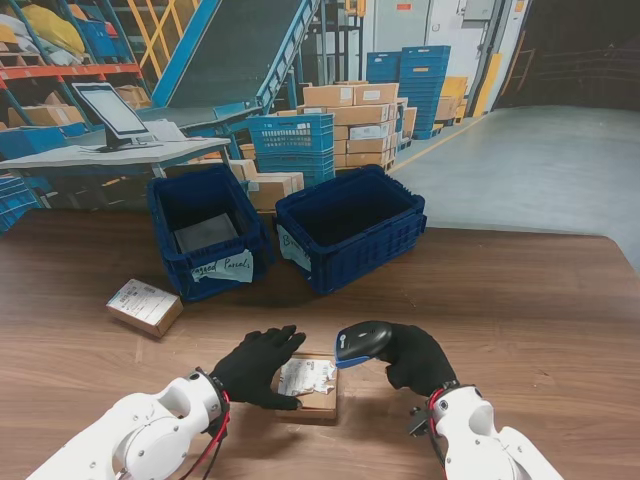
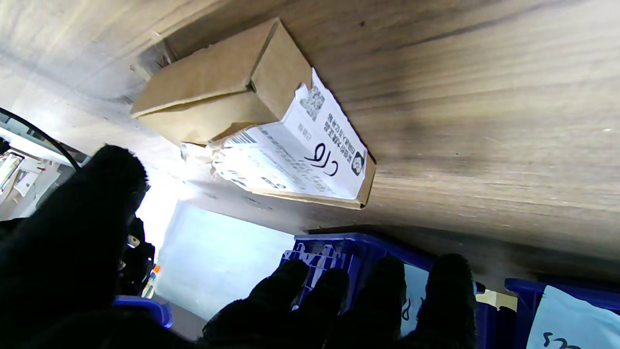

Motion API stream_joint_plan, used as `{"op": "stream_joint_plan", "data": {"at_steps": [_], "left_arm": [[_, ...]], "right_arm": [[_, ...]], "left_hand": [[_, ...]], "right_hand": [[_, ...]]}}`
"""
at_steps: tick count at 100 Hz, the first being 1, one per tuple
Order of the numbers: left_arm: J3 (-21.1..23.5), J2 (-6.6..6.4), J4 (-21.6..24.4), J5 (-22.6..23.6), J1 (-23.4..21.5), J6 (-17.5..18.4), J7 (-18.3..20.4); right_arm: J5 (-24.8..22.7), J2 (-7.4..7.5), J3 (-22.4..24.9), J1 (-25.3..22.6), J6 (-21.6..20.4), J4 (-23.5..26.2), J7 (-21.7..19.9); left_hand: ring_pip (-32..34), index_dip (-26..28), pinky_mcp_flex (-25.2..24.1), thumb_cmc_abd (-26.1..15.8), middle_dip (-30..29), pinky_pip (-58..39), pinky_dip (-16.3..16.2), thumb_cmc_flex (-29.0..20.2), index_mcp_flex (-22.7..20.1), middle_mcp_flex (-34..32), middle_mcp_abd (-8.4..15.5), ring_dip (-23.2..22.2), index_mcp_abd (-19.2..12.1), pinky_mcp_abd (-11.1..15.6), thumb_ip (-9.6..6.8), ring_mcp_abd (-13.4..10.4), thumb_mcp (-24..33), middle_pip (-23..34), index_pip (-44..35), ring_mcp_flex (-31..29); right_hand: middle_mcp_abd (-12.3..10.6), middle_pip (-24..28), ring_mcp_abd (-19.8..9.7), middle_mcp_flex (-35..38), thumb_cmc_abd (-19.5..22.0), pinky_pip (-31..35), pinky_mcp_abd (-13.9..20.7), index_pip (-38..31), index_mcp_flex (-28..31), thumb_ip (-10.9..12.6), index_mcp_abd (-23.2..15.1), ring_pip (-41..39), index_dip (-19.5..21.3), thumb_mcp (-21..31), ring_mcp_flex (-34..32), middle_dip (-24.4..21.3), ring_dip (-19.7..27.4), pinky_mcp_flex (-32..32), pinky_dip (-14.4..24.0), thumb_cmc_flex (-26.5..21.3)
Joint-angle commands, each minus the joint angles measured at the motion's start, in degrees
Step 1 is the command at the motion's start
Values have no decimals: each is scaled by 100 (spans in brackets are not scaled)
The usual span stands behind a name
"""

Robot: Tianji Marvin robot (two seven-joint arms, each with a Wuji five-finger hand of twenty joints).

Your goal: Scan and sort packages by packaging type

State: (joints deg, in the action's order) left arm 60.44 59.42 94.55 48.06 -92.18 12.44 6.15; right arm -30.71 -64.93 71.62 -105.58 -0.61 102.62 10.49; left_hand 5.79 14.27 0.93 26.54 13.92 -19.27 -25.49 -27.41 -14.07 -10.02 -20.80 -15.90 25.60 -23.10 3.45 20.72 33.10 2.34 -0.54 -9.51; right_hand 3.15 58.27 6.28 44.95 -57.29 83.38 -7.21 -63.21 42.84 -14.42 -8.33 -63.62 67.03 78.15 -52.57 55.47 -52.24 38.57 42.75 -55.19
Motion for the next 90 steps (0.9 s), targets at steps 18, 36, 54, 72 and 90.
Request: {"op": "stream_joint_plan", "data": {"at_steps": [18, 36, 54, 72, 90], "left_arm": [[-249, -7, -21, -22, 189, -93, 317], [-439, -6, -163, 25, 335, -237, 306], [-577, -14, -208, 11, 457, -390, 389], [-671, -33, -240, -73, 577, -505, 594], [-815, -41, -333, -121, 713, -545, 665]], "right_arm": [[-18, -49, 48, -105, -49, 108, -13], [-9, -50, 73, -112, -113, 109, -2], [3, -53, 86, -107, -172, 96, 12], [34, -53, 111, -121, -182, 106, -3], [54, -44, 150, -155, -190, 132, -58]], "left_hand": [[-117, -213, -133, 417, -60, 349, 152, 415, 275, 282, -217, 106, 328, -90, 286, 99, 477, -239, 150, 292], [-112, -297, -110, 475, -87, 353, 174, 502, 410, 364, -264, 111, 399, -88, 330, 116, 580, -249, 192, 299], [-96, -428, -114, 513, -108, 297, 166, 602, 451, 389, -288, 102, 434, -78, 399, 120, 747, -247, 187, 291], [-97, -472, -122, 467, -126, 266, 157, 580, 482, 417, -296, 101, 439, -71, 401, 122, 670, -254, 188, 295], [-104, -499, -153, 422, -136, 270, 163, 566, 470, 411, -288, 101, 428, -67, 394, 124, 597, -249, 176, 311]], "right_hand": [[67, 41, 155, 31, 302, 328, 212, -427, 302, 20, -216, -108, 190, 816, -146, 8, -40, 84, 95, -514], [73, 33, 155, 30, 302, 323, 206, -427, 311, 17, -214, -105, 192, 812, -145, 18, -41, 79, 96, -517], [68, 27, 154, 34, 299, 319, 201, -425, 312, 16, -212, -104, 195, 814, -145, 31, -43, 76, 99, -519], [68, 21, 154, 32, 298, 316, 201, -424, 312, 14, -212, -104, 197, 813, -145, 41, -44, 75, 101, -522], [68, 15, 154, 38, 298, 309, 188, -423, 312, 13, -212, -103, 199, 813, -145, 49, -44, 61, 110, -521]]}}
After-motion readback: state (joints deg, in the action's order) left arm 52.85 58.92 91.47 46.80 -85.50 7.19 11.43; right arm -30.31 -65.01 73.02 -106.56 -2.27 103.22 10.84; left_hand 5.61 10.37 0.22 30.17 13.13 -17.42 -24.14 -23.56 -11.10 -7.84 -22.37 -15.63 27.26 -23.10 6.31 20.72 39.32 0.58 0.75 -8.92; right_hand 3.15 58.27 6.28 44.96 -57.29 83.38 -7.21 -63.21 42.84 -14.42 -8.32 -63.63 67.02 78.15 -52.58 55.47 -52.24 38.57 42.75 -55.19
